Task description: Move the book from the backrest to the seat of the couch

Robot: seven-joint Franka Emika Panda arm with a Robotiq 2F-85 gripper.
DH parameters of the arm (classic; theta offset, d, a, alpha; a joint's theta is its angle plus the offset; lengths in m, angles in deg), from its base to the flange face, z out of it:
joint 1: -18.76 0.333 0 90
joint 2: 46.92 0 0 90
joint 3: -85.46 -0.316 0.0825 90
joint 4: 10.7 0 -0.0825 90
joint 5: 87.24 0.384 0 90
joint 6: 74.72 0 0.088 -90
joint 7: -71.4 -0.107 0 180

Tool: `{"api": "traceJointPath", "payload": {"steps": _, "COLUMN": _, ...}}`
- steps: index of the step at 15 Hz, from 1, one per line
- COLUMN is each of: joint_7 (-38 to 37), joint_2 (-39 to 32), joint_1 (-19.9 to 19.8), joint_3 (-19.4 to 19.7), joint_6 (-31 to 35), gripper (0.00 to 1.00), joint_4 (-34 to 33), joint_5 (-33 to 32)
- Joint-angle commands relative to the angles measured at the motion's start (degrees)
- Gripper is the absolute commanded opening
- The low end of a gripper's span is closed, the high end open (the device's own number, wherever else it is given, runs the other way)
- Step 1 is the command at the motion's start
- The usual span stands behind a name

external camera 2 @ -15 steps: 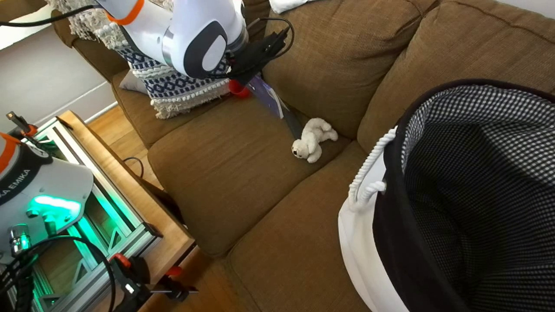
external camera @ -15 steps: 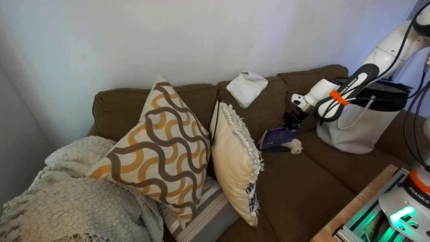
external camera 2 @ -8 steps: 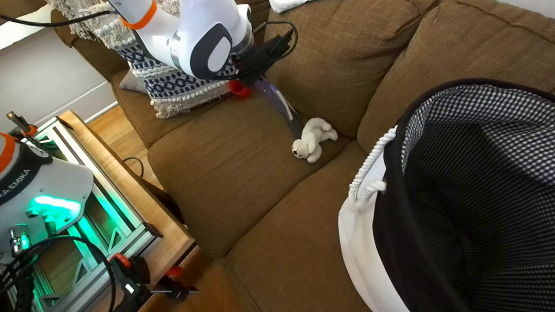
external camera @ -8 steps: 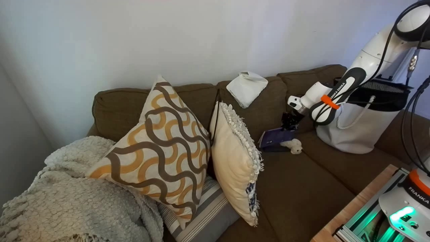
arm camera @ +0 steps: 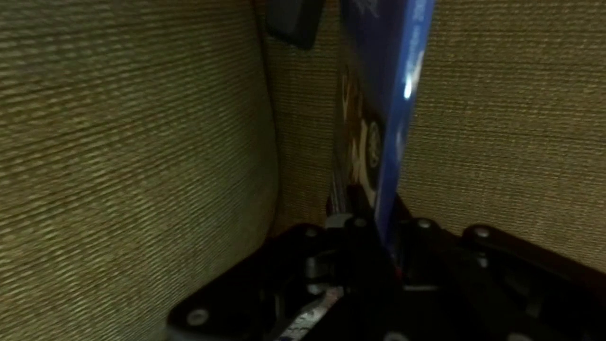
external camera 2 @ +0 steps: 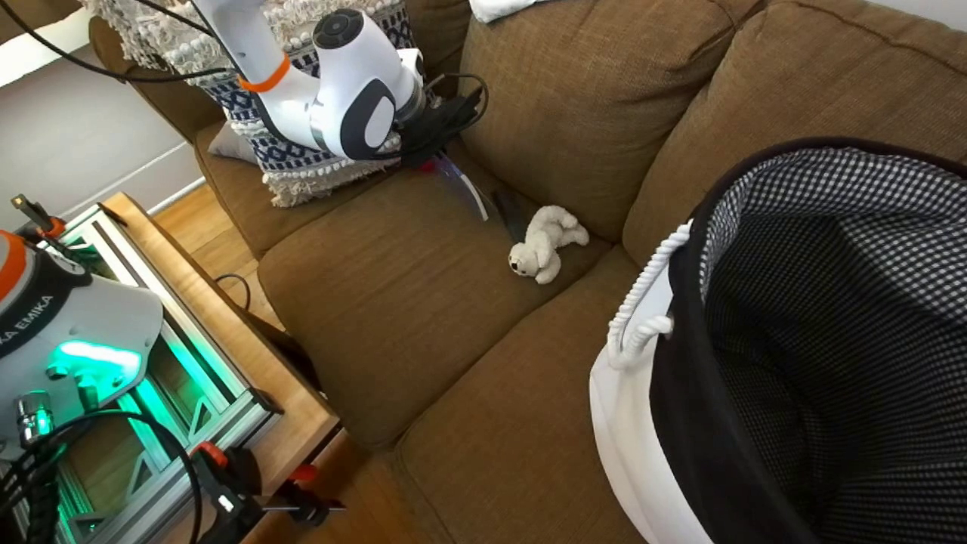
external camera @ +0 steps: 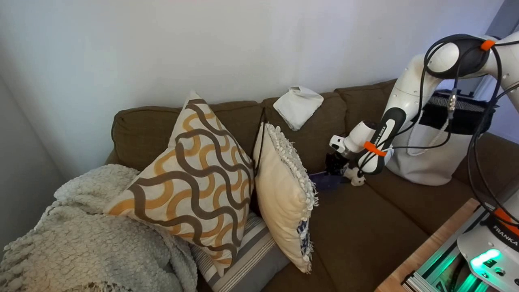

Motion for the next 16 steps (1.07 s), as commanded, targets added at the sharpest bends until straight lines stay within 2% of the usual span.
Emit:
{"api": "traceJointPath", "payload": {"steps": 1, "joint_7": -3.63, "joint_2": -5.59, "joint_1": 3.56, "joint_3": 2.78, "joint_6": -0.85, "gripper": 0.03, "joint_4": -3.13, "joint_5": 0.38}}
{"api": "traceJointPath", "payload": {"steps": 2, "joint_7": -3.81, "joint_2": -6.34, "joint_1": 0.52, "joint_3": -0.58, "joint_6": -4.51, "gripper": 0.36, "joint_4": -3.04, "joint_5": -2.42}}
{"api": "traceJointPath", "payload": {"steps": 3, "joint_7": -2.74, "joint_2": -6.79, "joint_1": -4.07, "joint_3": -5.13, "joint_6": -6.03, "gripper": 0.37, "joint_4": -2.37, "joint_5": -6.21}}
{"api": "traceJointPath", "payload": {"steps": 5, "joint_7": -0.38, "joint_2": -6.32, "joint_1": -9.16, "joint_3": -10.76, "joint_6": -8.21, "gripper": 0.5, "joint_4": 0.78, "joint_5": -9.94}}
{"api": "traceJointPath", "payload": {"steps": 8, "joint_7": 3.91, "joint_2": -7.89, "joint_1": -20.32, "joint_3": -20.57, "joint_6": -13.85, "gripper": 0.73, "joint_4": 3.34, "joint_5": -14.89}}
{"api": "traceJointPath", "payload": {"steps": 10, "joint_7": 5.4, "joint_2": -5.39, "joint_1": -23.42, "joint_3": -22.44, "joint_6": -17.68, "gripper": 0.88, "joint_4": 7.58, "joint_5": -13.42}}
{"api": "traceJointPath", "payload": {"steps": 11, "joint_7": 6.43, "joint_2": -4.2, "joint_1": -24.84, "joint_3": -22.62, "joint_6": -17.36, "gripper": 0.96, "joint_4": 9.49, "joint_5": -12.5}}
{"api": "traceJointPath", "payload": {"steps": 12, "joint_7": 7.38, "joint_2": -3.09, "joint_1": -25.94, "joint_3": -22.23, "joint_6": -14.4, "gripper": 1.0, "joint_4": 11.41, "joint_5": -12.6}}
{"api": "traceJointPath", "payload": {"steps": 14, "joint_7": 10.17, "joint_2": -2.22, "joint_1": -29.53, "joint_3": -23.35, "joint_6": -9.39, "gripper": 1.0, "joint_4": 14.41, "joint_5": -14.29}}
{"api": "traceJointPath", "payload": {"steps": 15, "joint_7": 10.87, "joint_2": -0.95, "joint_1": -29.04, "joint_3": -22.44, "joint_6": -6.48, "gripper": 1.0, "joint_4": 15.55, "joint_5": -15.36}}
{"api": "traceJointPath", "payload": {"steps": 16, "joint_7": 9.06, "joint_2": -3.67, "joint_1": -26.74, "joint_3": -22.06, "joint_6": -9.42, "gripper": 1.0, "joint_4": 11.79, "joint_5": -13.57}}
